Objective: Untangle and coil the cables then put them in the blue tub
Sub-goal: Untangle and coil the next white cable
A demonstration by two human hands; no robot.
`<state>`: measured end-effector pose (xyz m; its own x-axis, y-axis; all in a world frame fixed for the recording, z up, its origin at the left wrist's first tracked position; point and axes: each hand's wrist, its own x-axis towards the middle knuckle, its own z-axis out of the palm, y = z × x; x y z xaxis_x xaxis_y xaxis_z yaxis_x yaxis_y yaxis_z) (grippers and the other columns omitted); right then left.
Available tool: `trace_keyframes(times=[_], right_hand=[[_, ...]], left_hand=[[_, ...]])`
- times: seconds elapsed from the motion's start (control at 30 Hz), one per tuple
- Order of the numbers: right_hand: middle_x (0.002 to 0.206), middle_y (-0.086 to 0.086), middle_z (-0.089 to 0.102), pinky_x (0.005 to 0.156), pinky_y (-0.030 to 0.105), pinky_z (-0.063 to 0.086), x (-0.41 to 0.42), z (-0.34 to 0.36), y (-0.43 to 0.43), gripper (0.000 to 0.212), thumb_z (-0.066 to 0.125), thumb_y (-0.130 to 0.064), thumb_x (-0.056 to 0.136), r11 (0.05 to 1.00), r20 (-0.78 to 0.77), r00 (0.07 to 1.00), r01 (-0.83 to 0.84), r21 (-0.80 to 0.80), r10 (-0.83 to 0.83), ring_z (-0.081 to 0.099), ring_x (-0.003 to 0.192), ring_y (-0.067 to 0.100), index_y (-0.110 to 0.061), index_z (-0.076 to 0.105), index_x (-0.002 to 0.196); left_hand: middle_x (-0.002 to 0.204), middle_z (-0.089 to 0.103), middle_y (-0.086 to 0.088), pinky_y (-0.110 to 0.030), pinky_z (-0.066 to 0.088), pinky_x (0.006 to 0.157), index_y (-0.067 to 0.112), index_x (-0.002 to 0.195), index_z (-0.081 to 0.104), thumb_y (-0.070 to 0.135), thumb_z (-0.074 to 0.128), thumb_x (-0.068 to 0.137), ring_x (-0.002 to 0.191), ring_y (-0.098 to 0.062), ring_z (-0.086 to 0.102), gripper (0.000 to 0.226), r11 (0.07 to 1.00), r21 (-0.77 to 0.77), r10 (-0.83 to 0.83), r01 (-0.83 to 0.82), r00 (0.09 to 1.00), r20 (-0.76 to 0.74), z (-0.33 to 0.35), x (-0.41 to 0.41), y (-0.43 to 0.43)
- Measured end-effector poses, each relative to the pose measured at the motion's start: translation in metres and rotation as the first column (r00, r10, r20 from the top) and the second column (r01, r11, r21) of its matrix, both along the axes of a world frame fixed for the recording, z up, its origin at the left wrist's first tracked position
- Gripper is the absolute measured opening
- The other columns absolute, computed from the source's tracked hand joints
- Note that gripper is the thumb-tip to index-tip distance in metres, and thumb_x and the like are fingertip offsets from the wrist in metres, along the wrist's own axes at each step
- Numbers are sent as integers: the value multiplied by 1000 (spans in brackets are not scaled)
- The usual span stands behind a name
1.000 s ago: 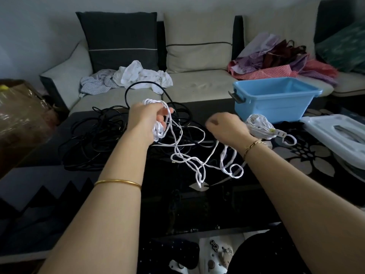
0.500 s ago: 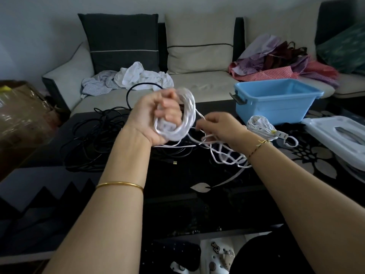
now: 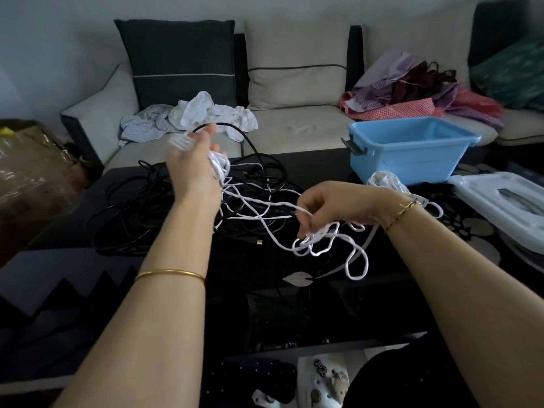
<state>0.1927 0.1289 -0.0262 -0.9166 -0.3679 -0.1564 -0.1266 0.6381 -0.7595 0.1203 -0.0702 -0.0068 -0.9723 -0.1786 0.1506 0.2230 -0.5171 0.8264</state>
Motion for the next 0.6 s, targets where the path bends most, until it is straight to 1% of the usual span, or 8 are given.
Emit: trace_keyframes(times=[0.1,0.2,0.23,0.3,0.37,0.47,0.53,0.6], right_hand=[[68,5,63,70,20,49,5,18,-13,21,55,12,77,989,16,997,-73,-129,76,61,69,15,-7,61,70],[61,4,61,62,20,51,2,28,-16,23,51,11,77,944,-95,986,105,-313,-141,60,61,14,-6,62,67],[62,6,60,63,23,51,-1,29,-13,25,51,11,78,920,-167,946,210,-332,-277,59,61,16,-7,63,65],[62,6,60,60,22,49,-5,25,-6,26,55,8,77,860,-313,817,378,-342,-484,56,58,15,-11,65,63],[66,3,63,58,19,48,-7,20,1,19,65,3,75,840,-398,743,435,-325,-538,56,59,10,-14,68,68],[80,5,69,69,27,51,-9,12,8,14,71,-4,76,876,-486,732,444,-190,-477,62,73,15,-17,72,80],[84,3,70,72,27,52,-9,7,15,20,67,0,79,876,-483,746,472,-102,-458,62,77,12,-18,73,86],[83,4,69,69,21,53,-6,0,23,19,65,1,83,860,-305,807,448,-245,-506,61,72,8,-13,72,95]], left_hand=[[81,65,0,-28,46,55,20,82,45,2,48,95,58,-6,52,22,888,-456,-26,-62,982,-184,-8,12,16],[59,59,3,-23,40,42,11,83,44,2,47,91,41,-2,48,12,506,-862,-284,8,946,-158,-12,20,29],[53,59,4,-23,40,42,7,85,46,4,47,91,40,-4,49,7,404,-913,-349,50,931,-104,-11,22,32],[56,61,1,-25,44,47,5,90,53,17,49,97,46,-13,54,14,411,-886,-419,216,908,27,-5,28,35],[57,59,-3,-25,44,47,8,86,56,31,54,96,47,-16,53,26,388,-865,-462,318,879,116,3,36,38],[55,50,-7,-24,37,44,5,75,58,18,66,84,43,-18,46,17,113,-986,-425,123,903,64,7,37,40],[57,49,-9,-25,36,45,8,66,53,12,60,82,43,-21,44,18,132,-991,-277,-3,960,-40,6,31,36],[57,48,-9,-21,34,43,10,65,50,9,56,82,42,-19,42,19,373,-928,-118,-29,990,-79,5,27,30]])
